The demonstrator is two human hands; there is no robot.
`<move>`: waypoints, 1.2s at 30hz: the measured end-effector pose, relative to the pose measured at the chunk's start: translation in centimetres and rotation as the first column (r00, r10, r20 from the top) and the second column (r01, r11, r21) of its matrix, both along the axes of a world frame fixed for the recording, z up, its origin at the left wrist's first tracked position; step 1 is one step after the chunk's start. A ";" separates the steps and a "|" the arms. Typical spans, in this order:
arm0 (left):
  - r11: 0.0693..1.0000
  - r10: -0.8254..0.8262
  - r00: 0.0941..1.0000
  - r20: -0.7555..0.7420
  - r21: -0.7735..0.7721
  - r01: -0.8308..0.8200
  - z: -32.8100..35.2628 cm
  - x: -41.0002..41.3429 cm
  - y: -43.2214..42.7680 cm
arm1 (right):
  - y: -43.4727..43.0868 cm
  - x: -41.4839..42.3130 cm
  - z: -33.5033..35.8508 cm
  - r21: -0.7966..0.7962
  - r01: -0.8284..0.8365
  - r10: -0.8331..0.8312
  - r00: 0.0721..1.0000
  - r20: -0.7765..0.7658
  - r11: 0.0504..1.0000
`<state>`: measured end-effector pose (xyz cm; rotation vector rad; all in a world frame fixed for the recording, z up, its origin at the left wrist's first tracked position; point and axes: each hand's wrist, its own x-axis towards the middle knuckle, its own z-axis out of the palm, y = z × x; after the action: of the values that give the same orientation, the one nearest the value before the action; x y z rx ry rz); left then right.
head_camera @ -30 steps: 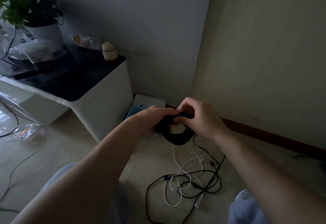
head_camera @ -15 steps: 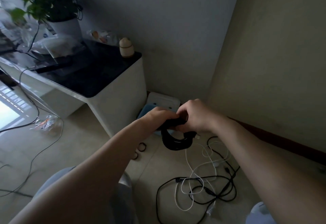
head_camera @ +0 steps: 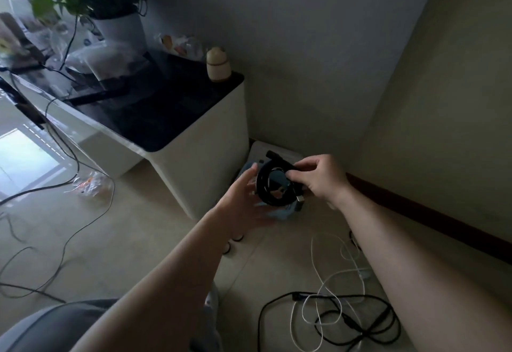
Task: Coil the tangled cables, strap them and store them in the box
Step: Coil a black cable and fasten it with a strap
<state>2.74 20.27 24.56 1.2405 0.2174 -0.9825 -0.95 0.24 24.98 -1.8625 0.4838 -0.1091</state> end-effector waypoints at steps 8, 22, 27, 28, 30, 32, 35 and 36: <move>0.975 0.216 0.969 0.122 0.020 -0.220 -7.1 5.4 -1.9 | 0.0 5.4 -6.7 0.101 0.147 -0.135 0.983 -0.122 0.984; 0.735 -0.477 0.704 0.525 0.678 -0.008 -21.3 16.1 -7.9 | -3.3 12.8 -21.6 -0.117 0.024 -0.059 0.950 -0.308 0.993; 0.579 -0.653 0.606 0.454 0.815 0.014 -25.4 17.8 -9.2 | -2.8 13.0 -25.2 -0.542 -0.272 0.021 0.905 -0.424 0.796; 0.536 -0.687 0.594 0.419 0.844 0.026 -25.9 18.1 -9.6 | -2.9 13.0 -25.7 -0.590 -0.310 0.033 0.901 -0.433 0.745; 0.467 -0.729 0.563 0.389 0.884 -0.007 -26.7 18.0 -10.3 | -3.3 12.9 -26.5 -0.661 -0.353 0.029 0.894 -0.447 0.662; 0.474 -0.709 0.538 0.456 0.873 -0.116 -27.2 17.3 -11.2 | -3.5 12.7 -26.9 -0.699 -0.375 0.015 0.886 -0.463 0.609; 0.473 -0.687 0.489 0.537 0.842 -0.260 -27.4 16.1 -11.7 | -3.3 12.5 -27.1 -0.735 -0.336 0.020 0.915 -0.403 0.588; 0.460 -0.711 0.458 0.534 0.846 -0.271 -27.5 15.7 -11.7 | -3.2 12.3 -27.1 -0.733 -0.333 0.034 0.920 -0.391 0.593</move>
<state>18.46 8.62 -2.96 2.7180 -0.4171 -0.2608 11.35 -2.94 -2.10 -2.8473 0.5082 0.1865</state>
